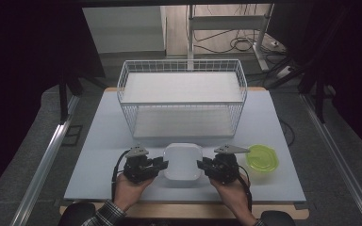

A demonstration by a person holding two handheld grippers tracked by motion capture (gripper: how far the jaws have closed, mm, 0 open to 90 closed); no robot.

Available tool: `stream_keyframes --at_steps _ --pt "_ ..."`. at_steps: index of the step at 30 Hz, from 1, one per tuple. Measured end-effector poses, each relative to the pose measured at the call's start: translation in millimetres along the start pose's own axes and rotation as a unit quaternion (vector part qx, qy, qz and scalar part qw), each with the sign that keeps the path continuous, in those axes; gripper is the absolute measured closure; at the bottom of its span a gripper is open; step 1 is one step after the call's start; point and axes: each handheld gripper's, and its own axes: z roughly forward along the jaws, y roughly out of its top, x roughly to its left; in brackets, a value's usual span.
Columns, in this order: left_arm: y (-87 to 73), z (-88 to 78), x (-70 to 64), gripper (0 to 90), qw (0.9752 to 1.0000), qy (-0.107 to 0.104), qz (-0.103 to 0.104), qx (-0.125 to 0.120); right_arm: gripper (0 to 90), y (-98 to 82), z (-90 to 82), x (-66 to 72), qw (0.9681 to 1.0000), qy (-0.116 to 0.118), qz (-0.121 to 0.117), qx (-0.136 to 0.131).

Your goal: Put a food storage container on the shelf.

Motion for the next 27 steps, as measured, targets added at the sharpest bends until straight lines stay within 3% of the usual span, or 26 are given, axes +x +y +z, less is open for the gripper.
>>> stream_keyframes --at_steps 9,17,24,27 --pt "0.0 -0.4 -2.7 71.5 0.9999 0.014 0.004 -0.005 73.3 -0.3 -0.6 1.6 1.0 -0.005 0.0 -0.003" --pt "2.5 -3.8 -1.8 71.5 0.9997 0.012 0.003 -0.021 74.7 -0.7 0.9 1.0 1.0 -0.004 0.003 -0.006" --pt "6.3 -3.4 -3.0 69.5 0.9998 0.008 0.007 -0.015 73.6 9.0 -7.8 1.3 0.9993 -0.001 0.003 -0.037" --pt "11.6 -7.5 -2.0 69.4 0.9997 0.007 0.006 -0.024 73.5 14.5 -10.3 4.3 0.9991 -0.002 -0.005 -0.042"
